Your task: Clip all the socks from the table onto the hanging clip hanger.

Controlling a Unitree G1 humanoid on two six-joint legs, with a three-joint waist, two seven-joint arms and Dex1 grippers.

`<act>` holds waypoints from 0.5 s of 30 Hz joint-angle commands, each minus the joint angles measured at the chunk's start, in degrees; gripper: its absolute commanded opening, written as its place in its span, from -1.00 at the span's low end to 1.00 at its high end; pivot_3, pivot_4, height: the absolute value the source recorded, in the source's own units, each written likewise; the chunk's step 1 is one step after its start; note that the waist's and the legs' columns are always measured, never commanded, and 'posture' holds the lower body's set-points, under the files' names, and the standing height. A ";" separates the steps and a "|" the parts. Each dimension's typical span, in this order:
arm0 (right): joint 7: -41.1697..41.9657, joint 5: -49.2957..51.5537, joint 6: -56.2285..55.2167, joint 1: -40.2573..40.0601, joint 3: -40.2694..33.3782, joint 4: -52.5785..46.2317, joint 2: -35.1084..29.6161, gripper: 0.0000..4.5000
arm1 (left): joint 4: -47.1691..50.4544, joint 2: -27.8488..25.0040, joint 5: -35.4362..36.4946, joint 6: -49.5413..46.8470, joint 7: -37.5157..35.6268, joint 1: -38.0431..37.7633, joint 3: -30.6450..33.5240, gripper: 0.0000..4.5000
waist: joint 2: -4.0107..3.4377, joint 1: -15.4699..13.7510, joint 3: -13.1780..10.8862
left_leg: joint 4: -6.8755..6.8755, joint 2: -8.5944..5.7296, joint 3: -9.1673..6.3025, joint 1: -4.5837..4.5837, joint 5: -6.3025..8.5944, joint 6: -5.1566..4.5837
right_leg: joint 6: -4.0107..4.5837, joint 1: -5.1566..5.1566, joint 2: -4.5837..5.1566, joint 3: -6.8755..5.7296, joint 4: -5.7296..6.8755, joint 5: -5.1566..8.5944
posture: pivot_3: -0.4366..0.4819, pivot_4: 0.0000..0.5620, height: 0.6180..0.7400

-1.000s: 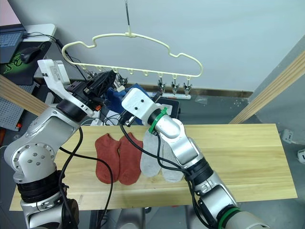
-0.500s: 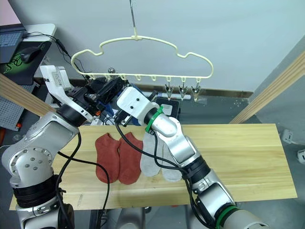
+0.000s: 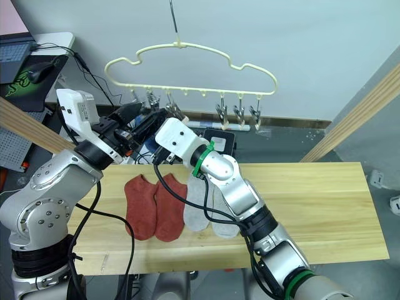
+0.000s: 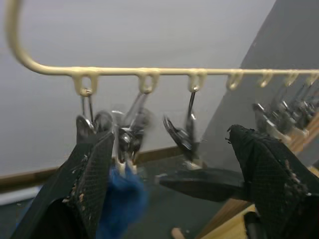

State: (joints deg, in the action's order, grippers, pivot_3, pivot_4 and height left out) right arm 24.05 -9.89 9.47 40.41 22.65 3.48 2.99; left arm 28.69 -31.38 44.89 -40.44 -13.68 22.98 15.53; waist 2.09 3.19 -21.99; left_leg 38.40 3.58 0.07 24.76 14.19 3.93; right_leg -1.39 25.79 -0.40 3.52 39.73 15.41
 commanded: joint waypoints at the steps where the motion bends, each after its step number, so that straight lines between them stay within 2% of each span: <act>1: 1.54 1.43 1.01 -1.63 0.21 -6.30 -0.41 -0.06 | 1.89 -0.51 -2.54 2.85 -1.34 -0.79 -0.19 0.76 | 0.00 0.02 0.00 | 0.04 0.00 0.00 0.00 0.00 0.00 | 0.00 0.02 0.00 0.01 0.07 0.00 | -0.25 0.24 1.00; 9: 5.61 4.23 4.73 -6.36 -0.92 -15.78 -5.58 -0.06 | 3.91 -1.00 -6.85 6.41 -4.45 -4.80 -0.94 0.76 | 0.00 0.06 0.00 | 0.36 -0.02 -0.02 0.01 0.08 -0.14 | 0.02 0.01 -0.06 0.06 0.27 -0.01 | -0.26 0.23 1.00; 15: 10.73 11.08 9.81 -12.49 -5.88 -27.11 -12.88 -0.06 | 6.47 -0.58 -12.72 12.08 -6.72 -9.87 -3.25 0.76 | 0.02 -0.03 0.03 | 0.37 -0.01 -0.05 0.01 0.08 -0.15 | 0.04 -0.01 -0.07 0.05 0.27 -0.02 | -0.28 0.19 1.00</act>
State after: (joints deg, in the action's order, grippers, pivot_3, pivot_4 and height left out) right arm 33.08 -1.77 18.35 29.00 18.87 -18.47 -9.08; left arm 32.19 -31.89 33.93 -30.92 -19.63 13.97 12.70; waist 2.11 3.16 -21.96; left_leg 38.77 3.58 0.02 24.77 14.27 3.79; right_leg -1.35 25.77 -0.47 3.57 39.98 15.39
